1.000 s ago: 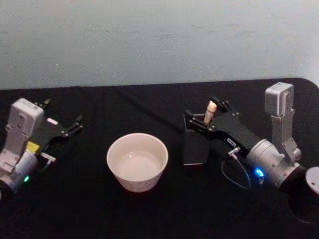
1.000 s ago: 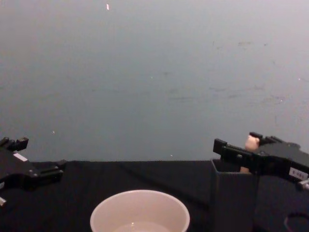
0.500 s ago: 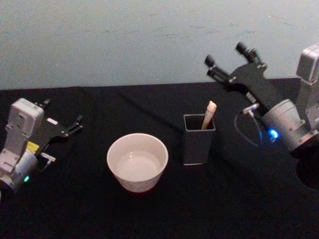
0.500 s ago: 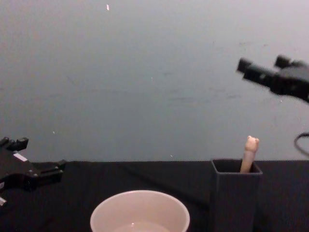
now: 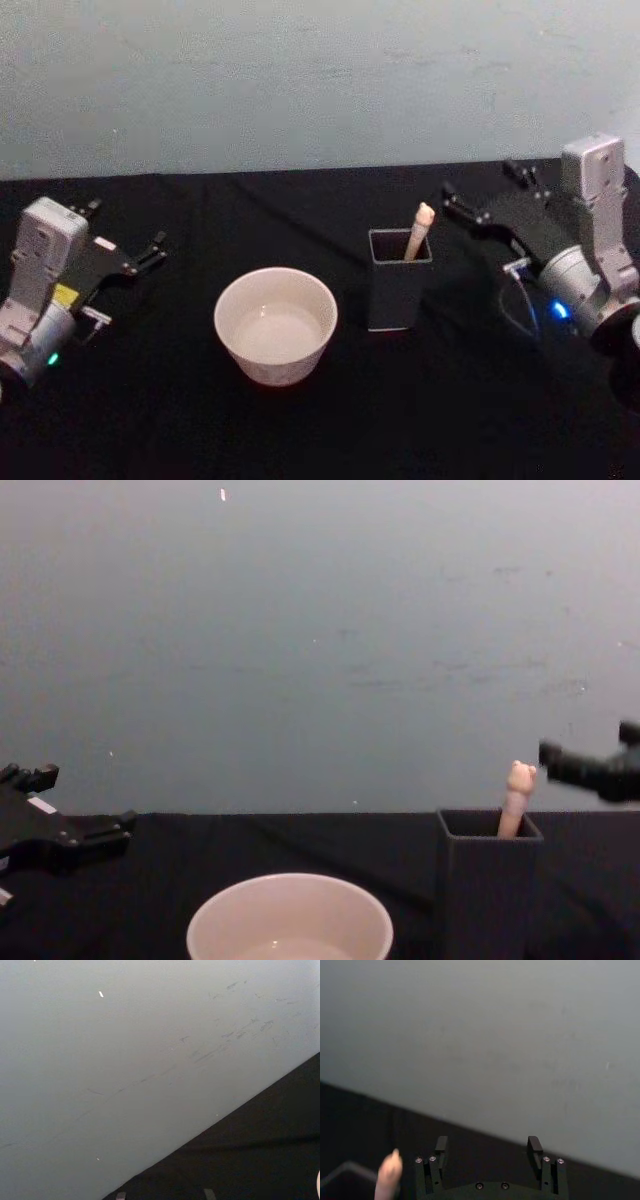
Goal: Pick up the stirring spoon with one hand, stir inside the cup, then place it back in its original position.
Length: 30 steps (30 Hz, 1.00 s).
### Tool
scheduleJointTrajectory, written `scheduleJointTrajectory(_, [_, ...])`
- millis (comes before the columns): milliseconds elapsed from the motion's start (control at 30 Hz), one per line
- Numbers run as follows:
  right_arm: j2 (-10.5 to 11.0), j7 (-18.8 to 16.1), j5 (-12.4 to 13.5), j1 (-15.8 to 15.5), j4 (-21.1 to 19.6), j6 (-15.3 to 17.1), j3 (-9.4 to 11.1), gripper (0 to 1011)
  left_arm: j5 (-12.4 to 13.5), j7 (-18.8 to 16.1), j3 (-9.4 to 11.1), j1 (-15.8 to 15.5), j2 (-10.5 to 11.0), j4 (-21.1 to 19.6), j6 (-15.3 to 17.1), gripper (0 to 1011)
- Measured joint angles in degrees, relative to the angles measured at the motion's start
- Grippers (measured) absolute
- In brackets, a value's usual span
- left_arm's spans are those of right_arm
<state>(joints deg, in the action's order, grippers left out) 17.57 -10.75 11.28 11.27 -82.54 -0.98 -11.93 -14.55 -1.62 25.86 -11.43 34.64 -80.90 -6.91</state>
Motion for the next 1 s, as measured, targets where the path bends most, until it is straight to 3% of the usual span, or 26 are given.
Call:
scheduleJointTrajectory(300, [-0.78, -1.3, -1.46, -1.06, 1.93, 3.4, -0.38, 1000, 0.0, 0.0, 0.0, 0.0, 0.0, 0.0, 0.0, 1001])
scheduleJointTrajectory(1000, [-1.26, -1.56, -2.07, -1.02, 2.33, 3.91, -0.1, 1000, 0.0, 0.0, 0.0, 0.0, 0.0, 0.0, 0.0, 1001])
